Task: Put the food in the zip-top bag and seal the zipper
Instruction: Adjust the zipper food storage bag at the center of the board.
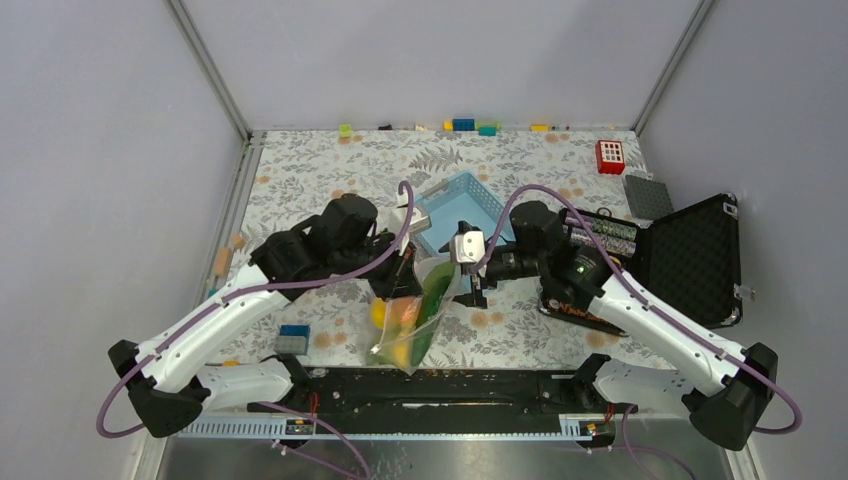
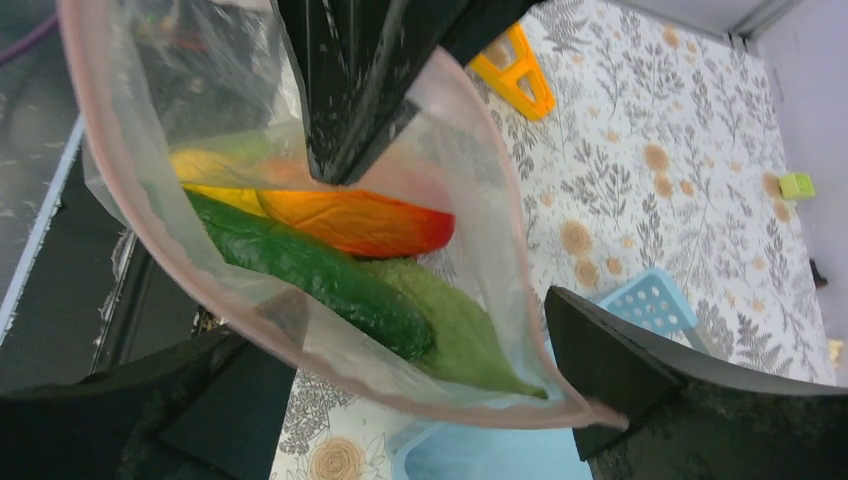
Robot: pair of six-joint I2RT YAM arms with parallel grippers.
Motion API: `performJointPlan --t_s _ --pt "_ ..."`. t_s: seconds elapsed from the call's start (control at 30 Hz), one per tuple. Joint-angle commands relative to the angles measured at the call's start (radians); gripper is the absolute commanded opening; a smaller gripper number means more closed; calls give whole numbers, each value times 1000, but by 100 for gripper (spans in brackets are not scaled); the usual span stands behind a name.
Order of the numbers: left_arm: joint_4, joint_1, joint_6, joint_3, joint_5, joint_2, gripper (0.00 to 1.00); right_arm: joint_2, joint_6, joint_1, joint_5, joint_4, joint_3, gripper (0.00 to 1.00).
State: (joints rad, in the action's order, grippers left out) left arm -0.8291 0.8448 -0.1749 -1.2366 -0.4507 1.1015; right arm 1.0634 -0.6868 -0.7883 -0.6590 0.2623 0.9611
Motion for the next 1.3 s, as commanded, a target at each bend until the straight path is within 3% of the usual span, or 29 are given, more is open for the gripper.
performJointPlan --t_s 0.0,0.1,0.2,0.37,0.47,0.53,0.57,0.6,0.83,1.1,1.27 --pt "22 16 35 -43 -36 -3 1 23 49 1 -134 -31 83 92" --pt "22 23 38 -44 -39 -4 1 44 84 1 -180 -44 97 72" --pt "25 31 40 -47 -42 -19 2 65 87 1 -146 -22 111 46" --pt "41 42 34 -41 -25 -40 12 69 103 1 -148 -18 114 22" --pt "58 42 13 -47 23 -52 37 52 203 1 -112 -70 94 14" --pt "101 43 -12 -34 65 -85 69 25 313 1 -20 -138 60 3" --pt "133 42 -26 -16 90 -122 95 12 349 1 33 -152 36 0" --pt "181 43 -41 8 125 -155 98 -3 381 1 85 -161 17 0" --pt "439 43 -88 171 388 -338 99 -35 635 28 447 -26 37 0" --pt "576 33 55 352 371 -364 99 -41 757 116 502 149 117 0" --pt "709 -7 59 484 267 -429 99 -61 759 142 501 172 117 0"
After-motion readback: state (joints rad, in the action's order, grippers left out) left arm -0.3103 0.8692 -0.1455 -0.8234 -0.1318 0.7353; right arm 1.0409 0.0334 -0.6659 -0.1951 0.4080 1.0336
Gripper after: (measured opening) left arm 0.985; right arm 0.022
